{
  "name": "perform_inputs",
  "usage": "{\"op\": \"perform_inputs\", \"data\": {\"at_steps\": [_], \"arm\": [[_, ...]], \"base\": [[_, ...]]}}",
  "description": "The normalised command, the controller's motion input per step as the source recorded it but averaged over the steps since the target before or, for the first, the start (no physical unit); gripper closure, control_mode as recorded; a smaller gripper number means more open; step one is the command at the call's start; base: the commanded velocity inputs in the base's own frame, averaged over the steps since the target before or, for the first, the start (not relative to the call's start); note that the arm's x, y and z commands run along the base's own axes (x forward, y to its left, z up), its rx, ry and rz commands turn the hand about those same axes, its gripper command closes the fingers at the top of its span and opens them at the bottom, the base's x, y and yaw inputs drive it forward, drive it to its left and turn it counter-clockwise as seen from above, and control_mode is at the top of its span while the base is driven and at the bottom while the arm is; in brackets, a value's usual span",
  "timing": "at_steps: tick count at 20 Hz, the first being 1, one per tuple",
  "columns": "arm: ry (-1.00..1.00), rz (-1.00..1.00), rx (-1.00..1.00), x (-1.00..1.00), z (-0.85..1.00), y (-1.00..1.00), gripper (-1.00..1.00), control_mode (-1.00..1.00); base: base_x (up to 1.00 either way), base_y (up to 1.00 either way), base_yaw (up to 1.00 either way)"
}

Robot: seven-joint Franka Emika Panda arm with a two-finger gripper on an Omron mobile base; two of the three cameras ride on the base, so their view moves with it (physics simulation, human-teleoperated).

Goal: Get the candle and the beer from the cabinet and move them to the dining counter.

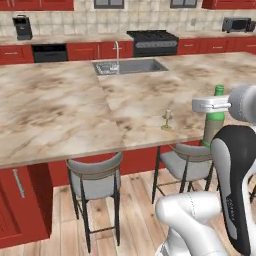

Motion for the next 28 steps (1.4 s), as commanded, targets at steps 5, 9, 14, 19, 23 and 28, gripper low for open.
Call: {"op": "perform_inputs", "data": {"at_steps": [5,9,14,19,23,28], "arm": [[0.00,0.00,0.00,0.00,0.00,0.00,1.00,1.00],[0.00,0.00,0.00,0.00,0.00,0.00,1.00,1.00],[0.00,0.00,0.00,0.00,0.00,0.00,1.00,1.00],[0.00,0.00,0.00,0.00,0.00,0.00,1.00,1.00],[0.00,0.00,0.00,0.00,0.00,0.00,1.00,1.00],[0.00,0.00,0.00,0.00,0.00,0.00,1.00,1.00]], "base": [[0.02,-1.00,-0.19],[0.39,-1.00,-0.11],[0.57,-0.92,-0.09],[0.84,-0.70,0.07],[0.77,-0.65,0.22],[0.43,-0.29,0.12]]}}
